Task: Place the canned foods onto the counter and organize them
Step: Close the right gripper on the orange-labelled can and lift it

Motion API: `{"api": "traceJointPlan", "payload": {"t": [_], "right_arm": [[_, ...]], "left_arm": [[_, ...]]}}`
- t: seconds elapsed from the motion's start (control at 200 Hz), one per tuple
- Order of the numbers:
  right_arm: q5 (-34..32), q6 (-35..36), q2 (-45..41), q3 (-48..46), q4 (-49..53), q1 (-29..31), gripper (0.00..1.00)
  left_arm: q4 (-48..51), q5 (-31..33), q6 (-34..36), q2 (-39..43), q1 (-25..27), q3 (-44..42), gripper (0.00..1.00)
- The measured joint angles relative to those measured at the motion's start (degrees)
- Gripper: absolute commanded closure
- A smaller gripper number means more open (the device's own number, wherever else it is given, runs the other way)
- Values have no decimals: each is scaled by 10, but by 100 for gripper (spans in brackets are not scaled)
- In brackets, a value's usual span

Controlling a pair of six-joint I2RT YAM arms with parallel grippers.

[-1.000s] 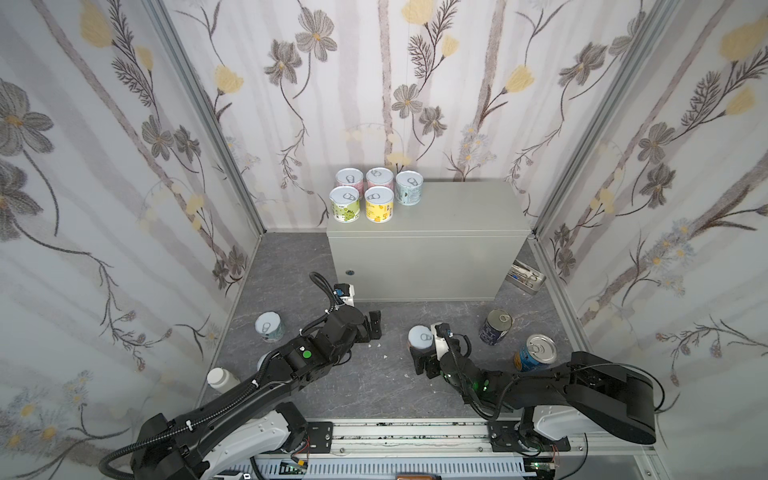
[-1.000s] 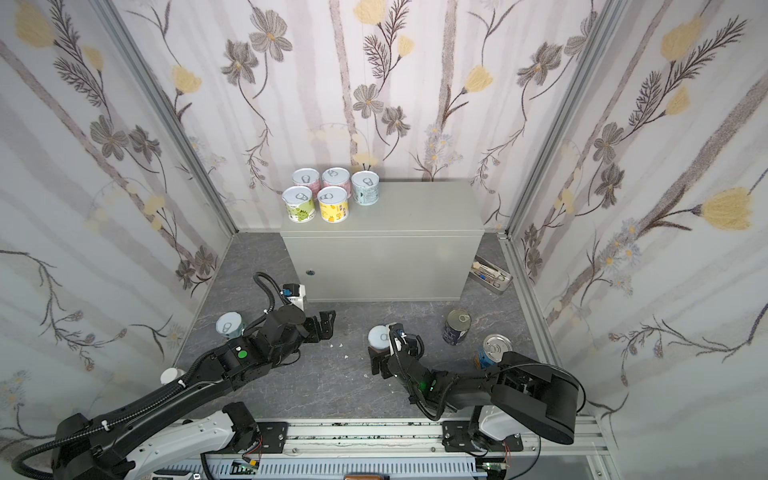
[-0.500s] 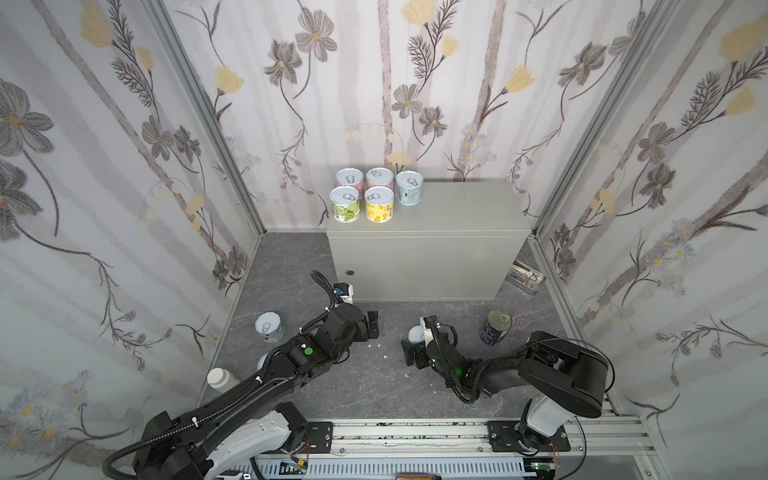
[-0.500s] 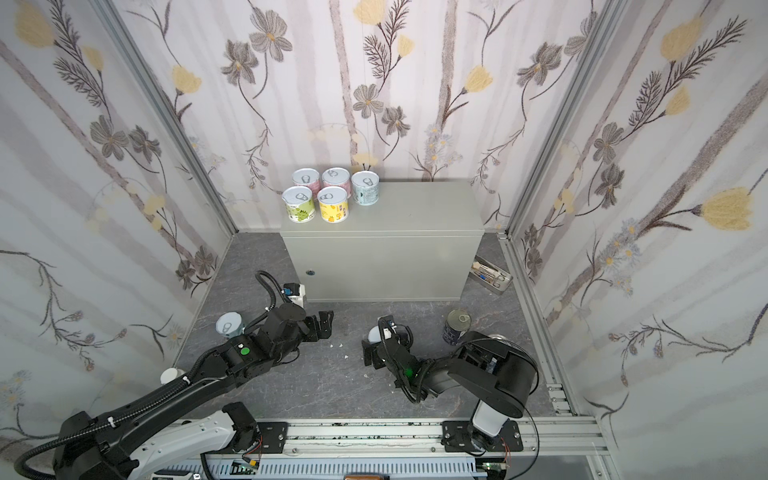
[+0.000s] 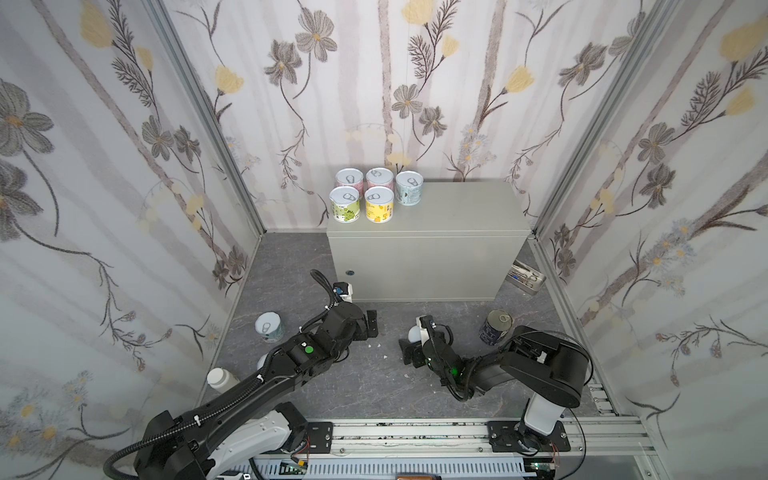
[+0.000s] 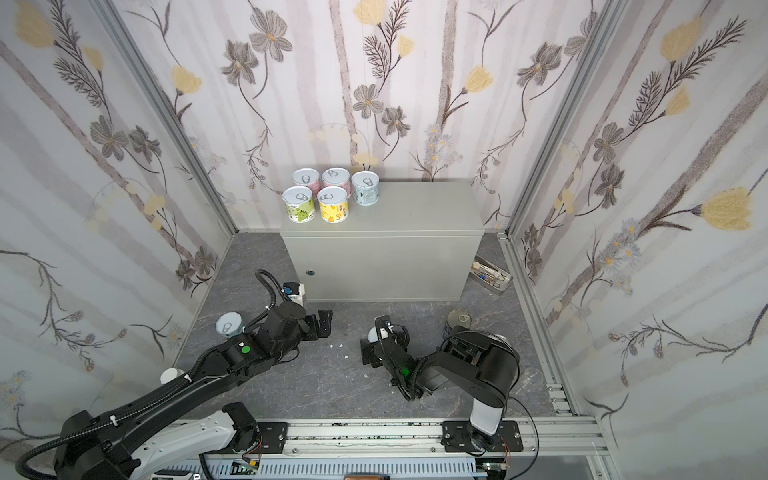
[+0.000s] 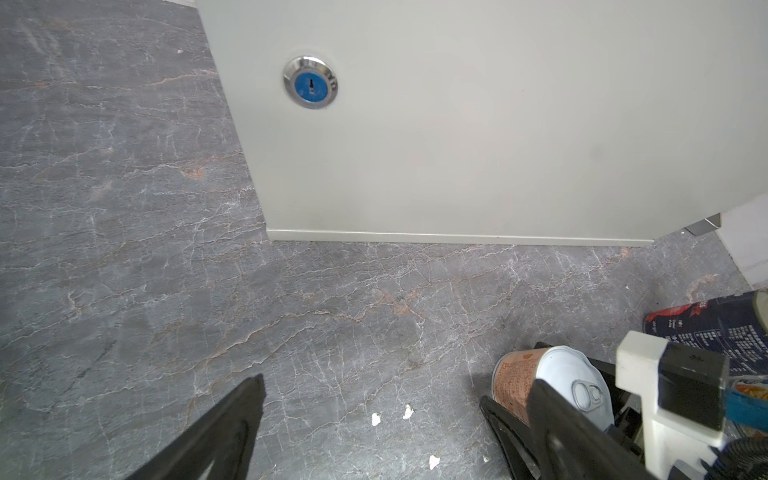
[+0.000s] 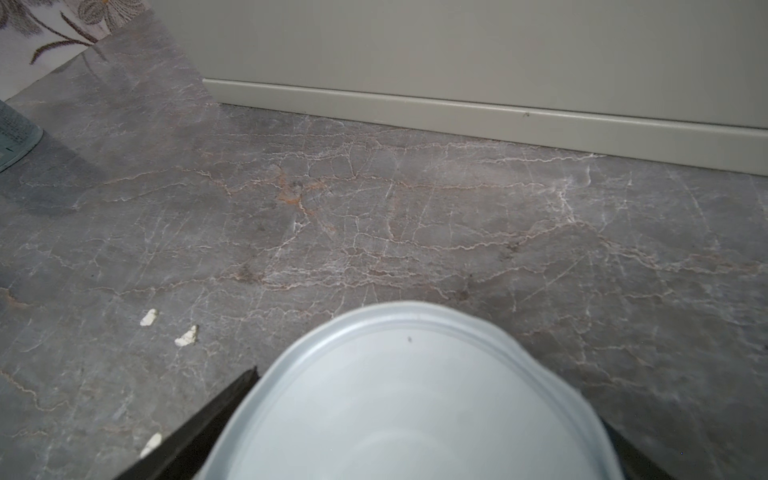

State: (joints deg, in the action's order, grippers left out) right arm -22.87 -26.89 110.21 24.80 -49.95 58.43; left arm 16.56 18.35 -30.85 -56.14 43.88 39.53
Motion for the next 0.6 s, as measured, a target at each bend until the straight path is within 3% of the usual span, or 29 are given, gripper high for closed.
{"api": "traceJointPlan", "payload": {"t": [0.2,0.435,0.6], "right_arm": [[-4,0,3,-3,-13,0,10],[-13,4,-2,-3,-12,2,27],[-15,3,-21,-5,10,10,31]], "left_arm": [[0,0,0,7,-1,0,0],[0,-4,4,26,-4,-3,0],[3,-11,2,52,-5,-19,0]]}}
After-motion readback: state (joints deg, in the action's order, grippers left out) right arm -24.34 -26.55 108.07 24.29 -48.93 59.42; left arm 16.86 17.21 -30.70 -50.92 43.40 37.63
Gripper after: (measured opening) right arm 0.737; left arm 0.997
